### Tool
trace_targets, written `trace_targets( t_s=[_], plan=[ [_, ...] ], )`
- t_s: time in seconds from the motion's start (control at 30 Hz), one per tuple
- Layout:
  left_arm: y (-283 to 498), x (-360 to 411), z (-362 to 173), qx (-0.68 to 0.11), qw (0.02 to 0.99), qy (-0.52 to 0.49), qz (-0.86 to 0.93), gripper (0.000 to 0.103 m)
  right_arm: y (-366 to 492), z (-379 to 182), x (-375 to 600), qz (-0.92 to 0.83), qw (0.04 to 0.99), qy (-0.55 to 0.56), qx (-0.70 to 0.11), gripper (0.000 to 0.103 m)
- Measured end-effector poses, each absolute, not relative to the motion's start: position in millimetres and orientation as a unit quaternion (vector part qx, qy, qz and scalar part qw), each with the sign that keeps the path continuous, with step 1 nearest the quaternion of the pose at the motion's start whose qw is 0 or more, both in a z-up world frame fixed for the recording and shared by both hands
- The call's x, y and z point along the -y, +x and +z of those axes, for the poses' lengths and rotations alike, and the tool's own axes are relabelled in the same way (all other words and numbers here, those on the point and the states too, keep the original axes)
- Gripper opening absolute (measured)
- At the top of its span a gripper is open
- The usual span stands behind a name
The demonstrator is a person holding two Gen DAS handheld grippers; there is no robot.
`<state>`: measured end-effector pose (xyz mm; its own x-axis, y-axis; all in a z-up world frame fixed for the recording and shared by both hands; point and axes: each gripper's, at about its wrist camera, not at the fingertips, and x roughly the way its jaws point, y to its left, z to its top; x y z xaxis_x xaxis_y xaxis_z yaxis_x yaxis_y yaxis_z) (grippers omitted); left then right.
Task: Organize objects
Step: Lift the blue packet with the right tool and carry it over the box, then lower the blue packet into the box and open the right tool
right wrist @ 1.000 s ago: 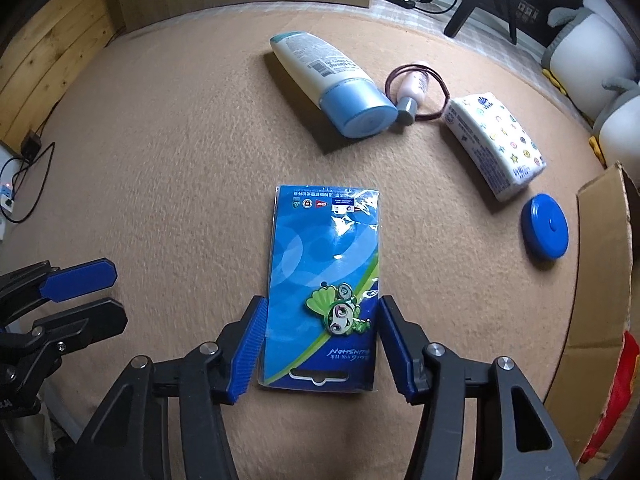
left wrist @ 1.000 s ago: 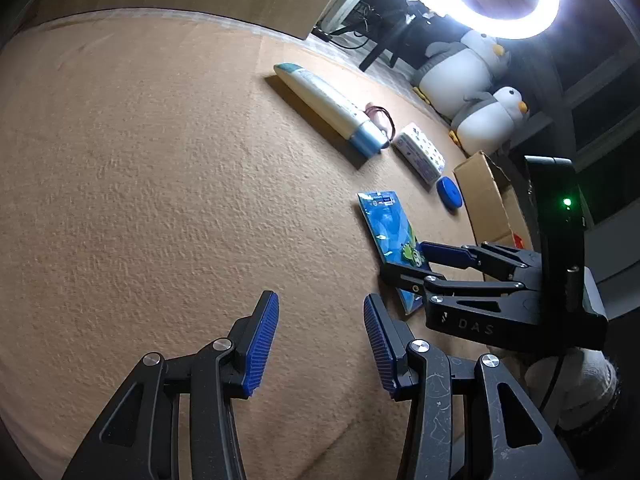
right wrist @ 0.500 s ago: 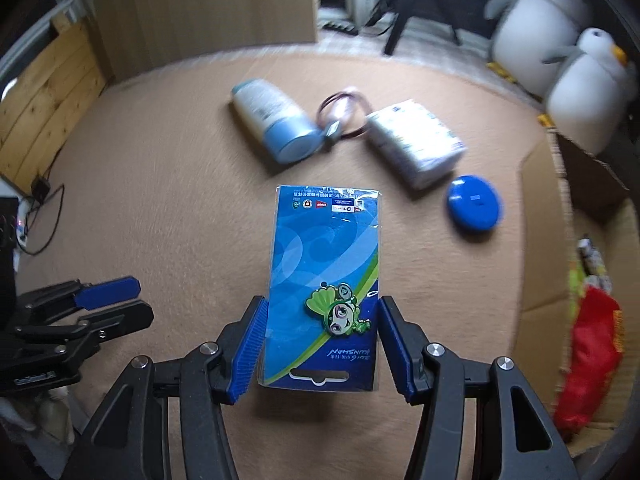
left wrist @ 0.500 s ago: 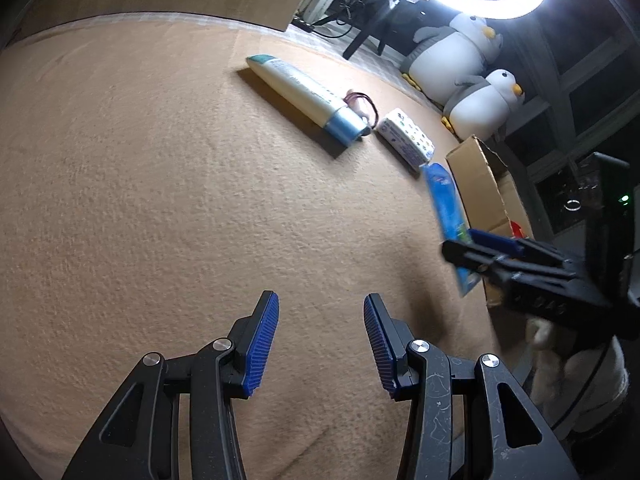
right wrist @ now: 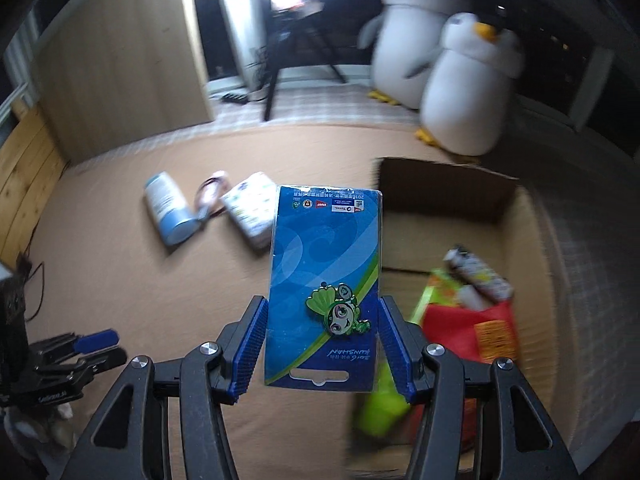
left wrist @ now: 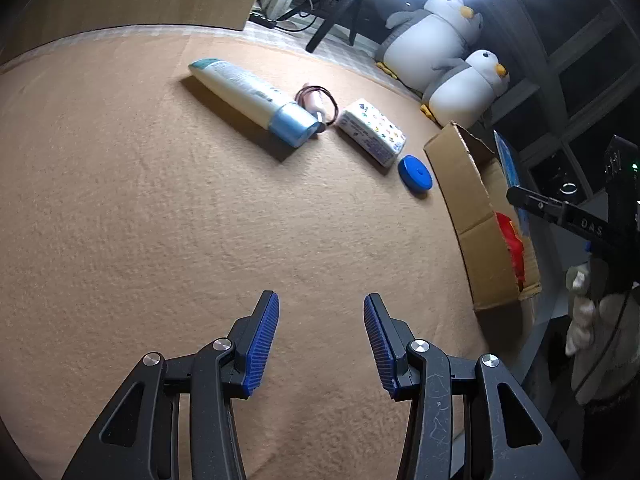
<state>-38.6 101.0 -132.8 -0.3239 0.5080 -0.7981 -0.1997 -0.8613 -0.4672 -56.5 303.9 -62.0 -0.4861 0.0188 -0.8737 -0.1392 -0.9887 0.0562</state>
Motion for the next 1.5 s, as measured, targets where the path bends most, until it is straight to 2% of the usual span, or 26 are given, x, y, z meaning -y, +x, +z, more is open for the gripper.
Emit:
trace_targets(
  t_s=[0.4, 0.97, 1.5],
  plan=[
    [-39, -114, -132, 0.136, 0.223, -0.539, 0.801, 0.048, -68, -86, -372, 0.843, 0.097, -0.523, -0.084, 0.052],
    [-43, -103, -131, 0.123, 0.208, -0.54, 0.806, 0.048, -62, -86, -379, 0.84, 0.1, -0.521, -0.119, 0.055],
    [-130, -88, -92, 0.097, 0.162, -0.498, 0.846, 0.048, -48, -59, -333, 0.854, 0.05, -0.501, -0.131, 0.055]
  ],
)
